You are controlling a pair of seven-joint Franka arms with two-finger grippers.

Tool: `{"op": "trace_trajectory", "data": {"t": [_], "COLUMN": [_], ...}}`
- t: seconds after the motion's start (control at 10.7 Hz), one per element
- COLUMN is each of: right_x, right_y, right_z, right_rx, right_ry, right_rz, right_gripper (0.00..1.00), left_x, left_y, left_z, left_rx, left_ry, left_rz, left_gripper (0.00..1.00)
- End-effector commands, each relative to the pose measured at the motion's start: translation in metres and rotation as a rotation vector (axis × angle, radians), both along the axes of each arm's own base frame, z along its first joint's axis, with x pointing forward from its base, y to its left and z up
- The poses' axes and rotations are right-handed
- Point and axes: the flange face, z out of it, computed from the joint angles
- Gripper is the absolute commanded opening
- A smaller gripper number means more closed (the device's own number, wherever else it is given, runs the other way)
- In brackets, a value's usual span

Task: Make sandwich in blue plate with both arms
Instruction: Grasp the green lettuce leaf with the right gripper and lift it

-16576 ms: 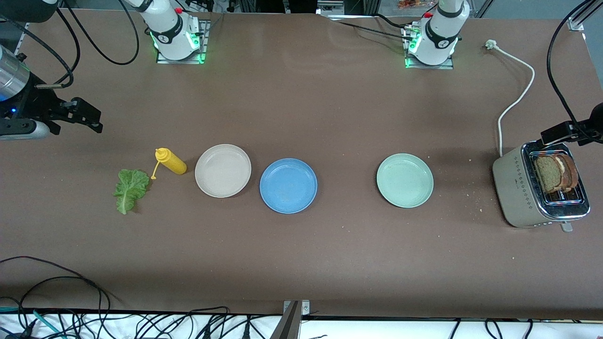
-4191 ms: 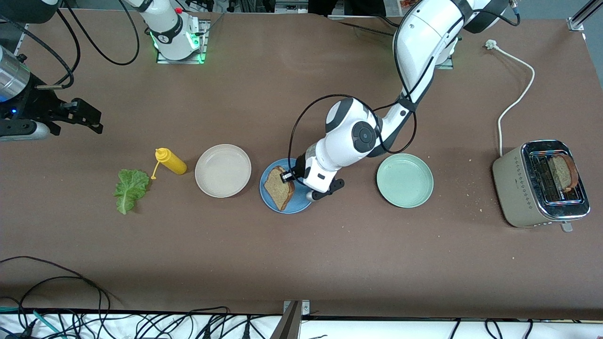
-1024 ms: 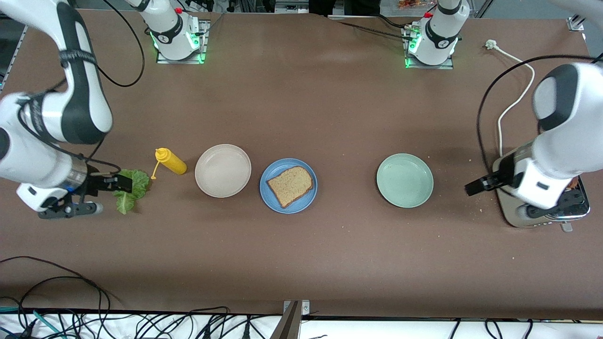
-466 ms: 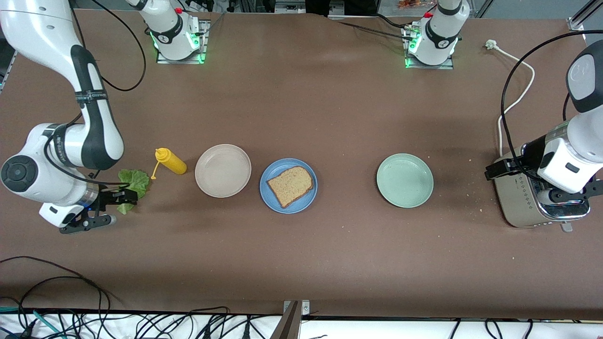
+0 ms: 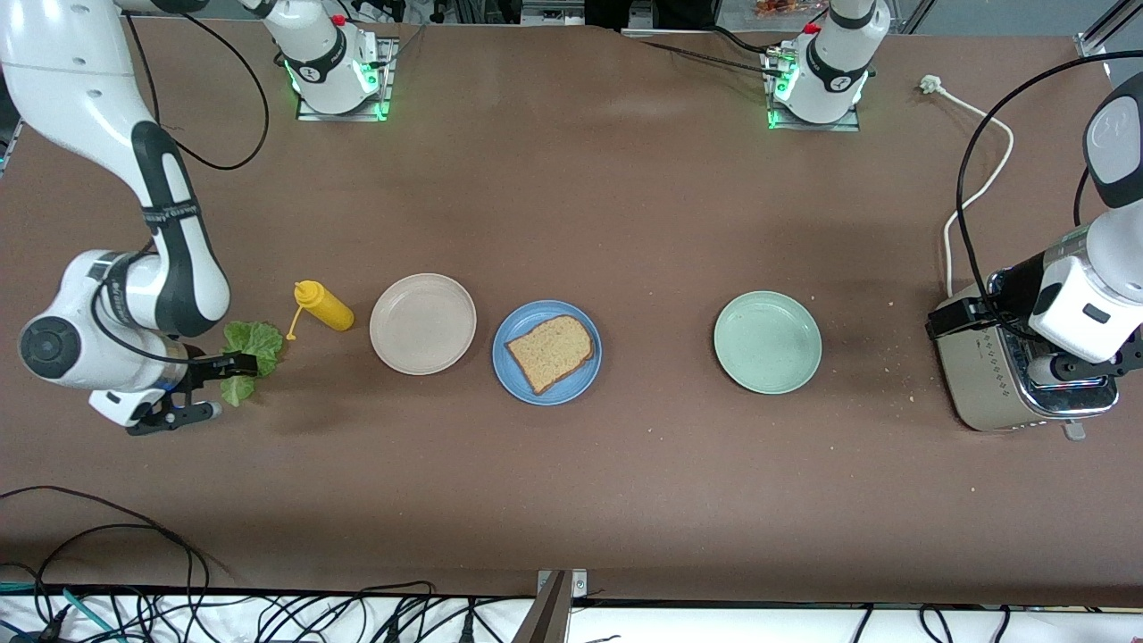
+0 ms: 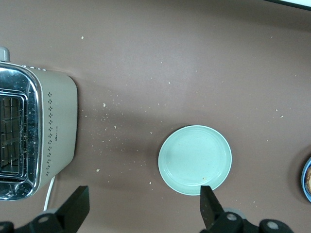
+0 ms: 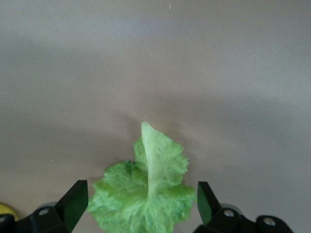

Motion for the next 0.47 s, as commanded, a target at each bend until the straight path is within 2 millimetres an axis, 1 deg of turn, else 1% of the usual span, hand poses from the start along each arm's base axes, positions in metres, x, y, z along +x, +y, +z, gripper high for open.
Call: {"op": "trace_trajectory", "data": {"t": [0.0, 0.09, 0.19, 0.28, 0.37], "right_x": [-0.007, -0.008, -0.009, -0.01, -0.01], "right_y": [-0.008, -0.008, -0.008, -0.008, -0.008], "right_z": [-0.038, -0.039, -0.04, -0.04, -0.039], "right_rx": [0.018, 0.018, 0.017, 0.018, 0.019], "right_ry": [0.004, 0.004, 0.007, 0.013, 0.016], "right_rz": [0.039, 0.039, 0.04, 0.041, 0.041], "right_gripper": [1.0, 0.92, 0.76, 0.57, 0.36], "left_x": [-0.009, -0.012, -0.016, -0.019, -0.02], "left_y": [0.004, 0.004, 0.012, 0.016, 0.017], "left_z": [0.011, 0.017, 0.018, 0.025, 0.026], "left_rx": [0.024, 0.024, 0.024, 0.023, 0.024], "left_ry": [-0.005, -0.01, 0.009, 0.006, 0.006], "left_rz": [-0.021, -0.019, -0.012, -0.006, -0.004], "left_gripper": [1.0, 1.0, 1.0, 1.0, 1.0]}}
